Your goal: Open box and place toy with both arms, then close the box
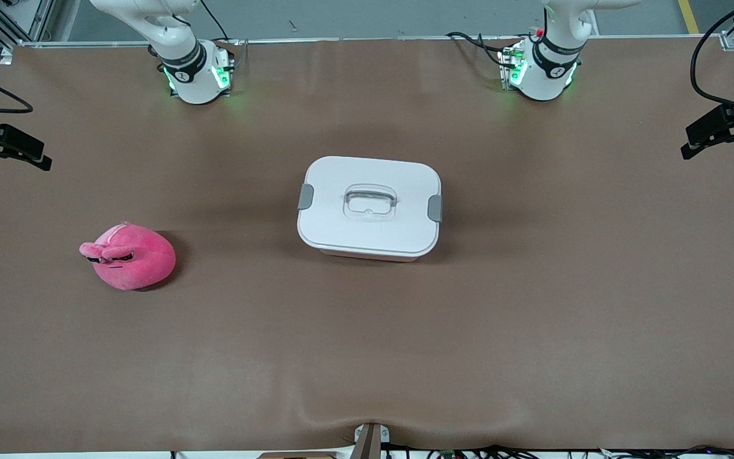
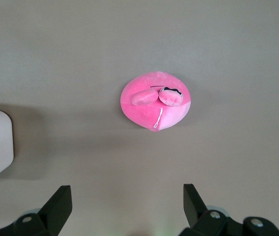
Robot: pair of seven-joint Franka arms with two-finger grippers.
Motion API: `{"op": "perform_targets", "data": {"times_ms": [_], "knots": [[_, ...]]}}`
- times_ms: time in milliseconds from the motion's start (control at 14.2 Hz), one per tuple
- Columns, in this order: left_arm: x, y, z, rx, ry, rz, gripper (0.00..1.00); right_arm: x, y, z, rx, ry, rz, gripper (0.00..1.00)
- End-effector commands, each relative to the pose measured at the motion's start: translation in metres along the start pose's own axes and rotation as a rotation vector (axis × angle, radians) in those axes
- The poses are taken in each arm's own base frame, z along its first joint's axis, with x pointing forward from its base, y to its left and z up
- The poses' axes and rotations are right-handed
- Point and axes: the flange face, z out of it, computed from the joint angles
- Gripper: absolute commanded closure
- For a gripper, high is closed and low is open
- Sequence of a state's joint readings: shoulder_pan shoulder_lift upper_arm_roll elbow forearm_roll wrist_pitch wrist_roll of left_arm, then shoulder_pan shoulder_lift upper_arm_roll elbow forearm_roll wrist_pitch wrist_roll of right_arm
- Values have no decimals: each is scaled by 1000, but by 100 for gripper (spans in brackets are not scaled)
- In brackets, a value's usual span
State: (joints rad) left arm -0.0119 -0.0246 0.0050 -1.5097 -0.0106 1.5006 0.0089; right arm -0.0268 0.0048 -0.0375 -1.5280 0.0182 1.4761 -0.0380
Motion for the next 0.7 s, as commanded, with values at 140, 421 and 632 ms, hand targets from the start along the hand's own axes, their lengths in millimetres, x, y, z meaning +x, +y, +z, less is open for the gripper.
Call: {"op": "perform_targets", "data": {"times_ms": [140, 421, 632], "knots": [[1, 0, -4, 17, -3, 6, 0, -6, -1, -6, -4, 6, 5, 0], [-1, 0, -4, 18, -22, 6, 0, -6, -1, -6, -4, 7, 5, 0], [-2, -3, -4, 17, -26, -7, 0, -5, -1, -5, -4, 6, 5, 0]]}}
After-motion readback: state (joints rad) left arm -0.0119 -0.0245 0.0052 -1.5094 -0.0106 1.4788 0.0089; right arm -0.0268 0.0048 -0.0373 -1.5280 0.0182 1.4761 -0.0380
